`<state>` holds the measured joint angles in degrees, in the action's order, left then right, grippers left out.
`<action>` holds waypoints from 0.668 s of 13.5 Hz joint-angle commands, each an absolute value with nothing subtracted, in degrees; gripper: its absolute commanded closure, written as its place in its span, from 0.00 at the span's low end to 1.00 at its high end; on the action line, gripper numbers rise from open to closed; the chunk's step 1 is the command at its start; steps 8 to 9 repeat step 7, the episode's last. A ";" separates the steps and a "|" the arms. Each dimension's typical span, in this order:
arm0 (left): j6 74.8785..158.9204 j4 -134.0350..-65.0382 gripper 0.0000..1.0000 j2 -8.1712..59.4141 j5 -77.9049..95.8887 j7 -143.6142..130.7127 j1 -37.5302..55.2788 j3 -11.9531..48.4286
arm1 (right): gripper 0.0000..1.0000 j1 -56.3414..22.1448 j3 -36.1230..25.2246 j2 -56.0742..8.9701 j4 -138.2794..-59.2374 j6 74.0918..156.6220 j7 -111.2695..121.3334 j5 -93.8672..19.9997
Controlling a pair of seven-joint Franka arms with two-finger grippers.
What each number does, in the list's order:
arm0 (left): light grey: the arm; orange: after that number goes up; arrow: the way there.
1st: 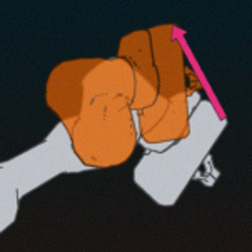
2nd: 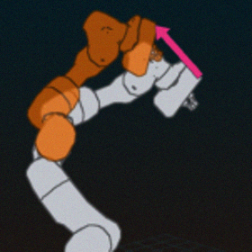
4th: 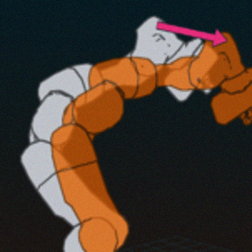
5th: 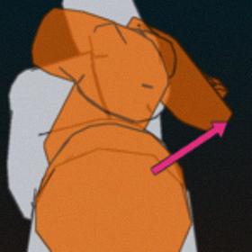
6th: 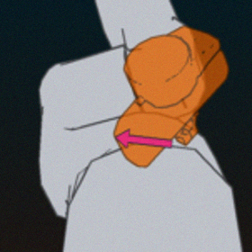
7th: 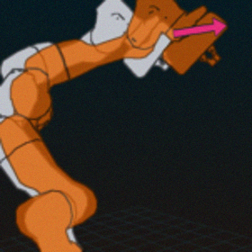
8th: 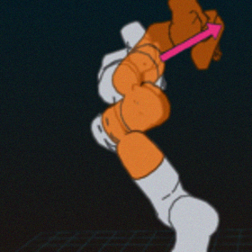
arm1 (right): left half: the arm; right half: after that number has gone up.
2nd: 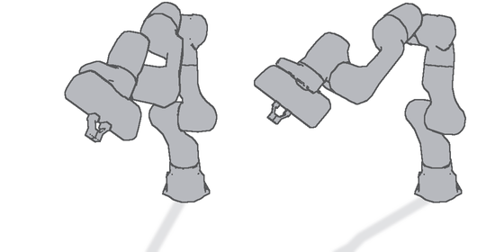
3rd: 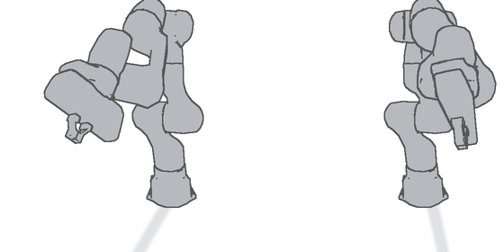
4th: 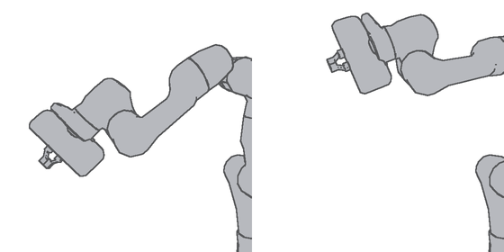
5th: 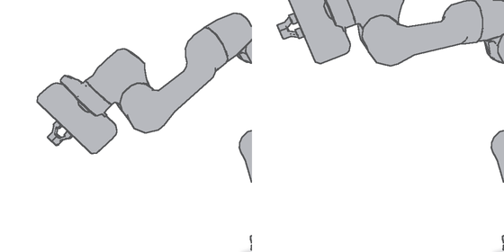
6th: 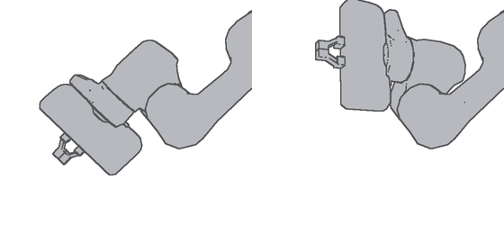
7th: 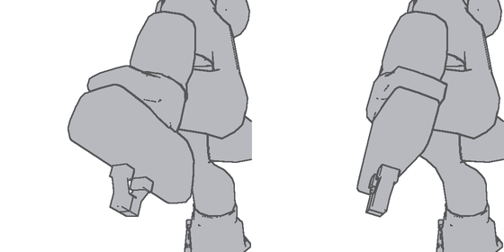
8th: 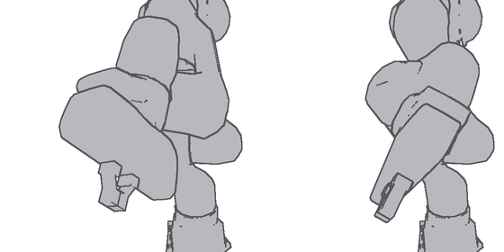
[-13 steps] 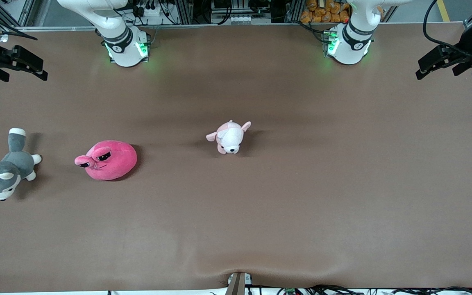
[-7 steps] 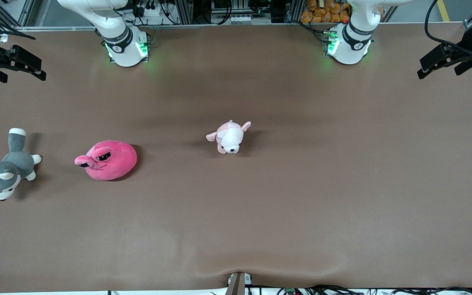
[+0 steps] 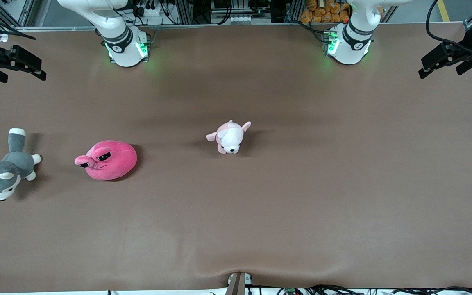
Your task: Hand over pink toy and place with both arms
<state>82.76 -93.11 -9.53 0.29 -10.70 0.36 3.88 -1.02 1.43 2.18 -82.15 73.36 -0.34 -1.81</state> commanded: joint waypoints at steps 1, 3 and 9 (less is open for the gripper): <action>80.51 -92.02 0.00 -9.49 -0.70 -7.39 0.26 3.87 | 0.00 -0.44 1.85 3.96 -83.94 73.65 0.79 -0.97; 80.42 -91.93 0.00 -9.40 -0.70 -7.21 0.18 3.87 | 0.00 -0.35 1.85 3.87 -83.85 73.65 0.79 -0.97; 80.42 -91.93 0.00 -9.40 -0.62 -7.47 0.18 3.87 | 0.00 0.00 1.85 3.87 -83.85 73.39 0.79 -0.97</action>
